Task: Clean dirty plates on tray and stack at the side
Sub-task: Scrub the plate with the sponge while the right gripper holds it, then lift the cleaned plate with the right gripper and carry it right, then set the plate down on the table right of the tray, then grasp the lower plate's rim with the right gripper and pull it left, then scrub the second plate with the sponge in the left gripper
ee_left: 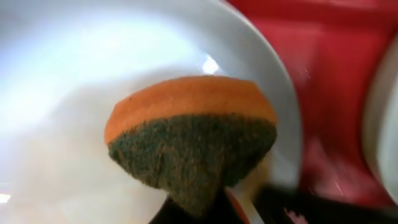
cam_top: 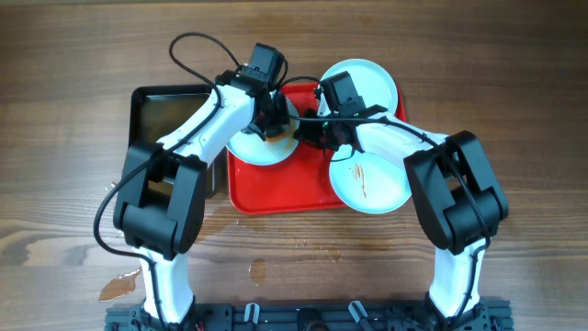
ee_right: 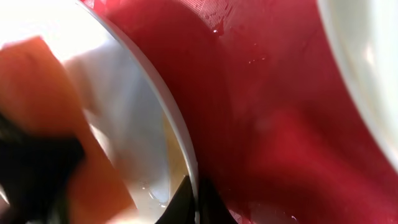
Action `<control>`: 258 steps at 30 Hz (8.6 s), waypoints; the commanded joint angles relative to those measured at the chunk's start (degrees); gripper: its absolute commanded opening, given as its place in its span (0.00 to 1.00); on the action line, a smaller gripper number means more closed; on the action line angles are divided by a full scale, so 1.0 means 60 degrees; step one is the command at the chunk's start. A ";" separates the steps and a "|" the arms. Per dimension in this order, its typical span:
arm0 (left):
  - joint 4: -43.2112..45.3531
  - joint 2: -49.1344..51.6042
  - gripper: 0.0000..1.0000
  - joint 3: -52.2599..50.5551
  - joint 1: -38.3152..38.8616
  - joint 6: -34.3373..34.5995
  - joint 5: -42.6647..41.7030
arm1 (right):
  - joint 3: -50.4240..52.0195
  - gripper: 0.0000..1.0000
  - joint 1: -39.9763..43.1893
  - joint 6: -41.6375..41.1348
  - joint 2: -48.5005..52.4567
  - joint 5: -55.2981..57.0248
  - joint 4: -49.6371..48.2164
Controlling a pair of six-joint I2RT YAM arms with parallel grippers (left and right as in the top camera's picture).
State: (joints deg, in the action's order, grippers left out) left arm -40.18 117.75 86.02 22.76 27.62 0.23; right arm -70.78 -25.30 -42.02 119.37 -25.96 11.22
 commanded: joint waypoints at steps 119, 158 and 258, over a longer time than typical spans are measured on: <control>-0.2550 -0.2222 0.04 0.1086 -0.2178 0.0900 -0.0994 | 0.0007 0.04 0.7606 0.2896 -0.2619 0.4386 0.5533; -0.2667 -0.2215 0.04 0.1086 -0.2178 0.0681 -0.0958 | 0.2371 0.04 0.4714 0.4262 -0.3577 0.2455 0.6379; -0.0229 -0.0998 0.04 -0.2816 -0.0583 -0.1934 -0.4834 | 0.0754 0.04 -0.0095 0.0969 -0.0860 0.1734 0.2135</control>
State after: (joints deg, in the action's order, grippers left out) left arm -37.39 109.45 66.98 19.00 15.75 -15.99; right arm -66.85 -25.71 -35.94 112.29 -15.62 23.97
